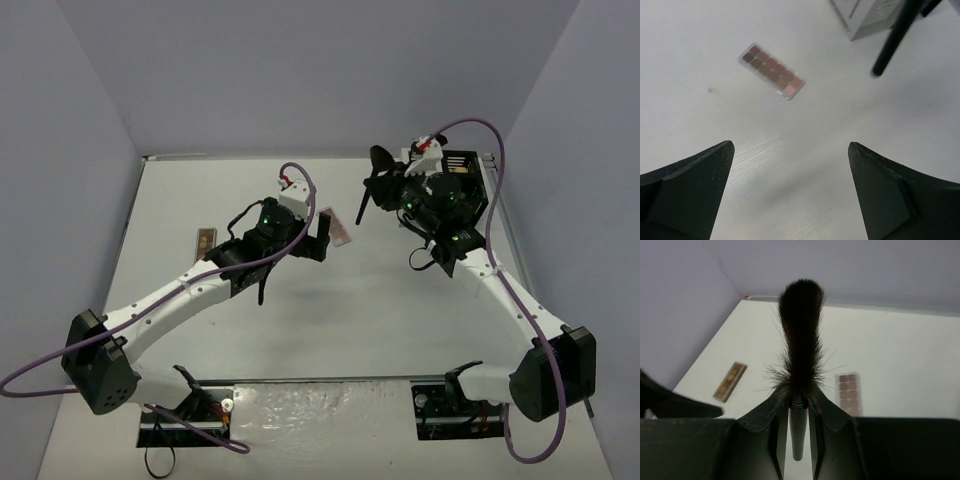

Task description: Organize the makeup

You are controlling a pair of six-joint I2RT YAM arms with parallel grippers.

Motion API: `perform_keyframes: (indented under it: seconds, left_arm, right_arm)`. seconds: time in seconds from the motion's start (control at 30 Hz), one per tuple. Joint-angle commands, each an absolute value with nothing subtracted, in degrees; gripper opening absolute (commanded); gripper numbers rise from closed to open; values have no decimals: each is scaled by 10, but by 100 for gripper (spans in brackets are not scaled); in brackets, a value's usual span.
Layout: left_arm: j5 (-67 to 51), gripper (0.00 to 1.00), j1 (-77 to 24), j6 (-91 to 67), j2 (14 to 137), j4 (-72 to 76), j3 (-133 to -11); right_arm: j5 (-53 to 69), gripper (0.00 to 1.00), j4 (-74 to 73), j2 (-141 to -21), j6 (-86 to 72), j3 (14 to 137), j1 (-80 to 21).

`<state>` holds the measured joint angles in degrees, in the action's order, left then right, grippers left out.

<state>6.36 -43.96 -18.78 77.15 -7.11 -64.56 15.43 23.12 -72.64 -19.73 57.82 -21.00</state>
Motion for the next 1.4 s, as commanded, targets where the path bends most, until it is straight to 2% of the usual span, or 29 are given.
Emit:
perform_keyframes:
  seconds: [0.0,0.17,0.3,0.43,0.6,0.77,0.93,1.1,1.17,1.2,1.27,1.37]
  left_arm:
    - [141,97,-355,-253,704,-227,-697]
    - [218,97,-303,-216,610,-308,-669]
    - [244,97,-281,-189,512,-320,-622]
    - [262,97,-258,-174,471,-325,-576]
    - [260,97,-237,-172,475,-324,-548]
    - [196,97,-196,-185,498,-322,-551]
    - [150,97,-147,-197,499,-312,-544]
    - [120,97,-117,-204,514,-312,-542]
    - [119,97,-113,-204,521,-316,-545]
    - [118,97,-112,-204,524,-318,-545]
    - [117,97,-110,-205,529,-320,-545]
    - [114,97,-106,-208,535,-318,-545]
  right_arm:
    - [79,0,317,-758,-167,635,-132]
    - [19,0,392,-830,-130,674,-81]
    - [12,0,440,-910,-107,727,-49]
    - [8,0,464,-989,-77,809,-34]
    - [2,0,472,-1086,-48,891,-28]
    - [5,0,440,-1157,-40,965,-24]
    - [9,1,427,-1192,-45,969,-24]
    - [22,8,421,-1202,-62,945,-23]
    - [28,14,423,-1196,-68,928,-22]
    - [36,24,419,-1188,-71,924,-22]
    - [47,49,394,-1166,-78,922,-23]
    - [63,70,342,-1124,-84,913,-25]
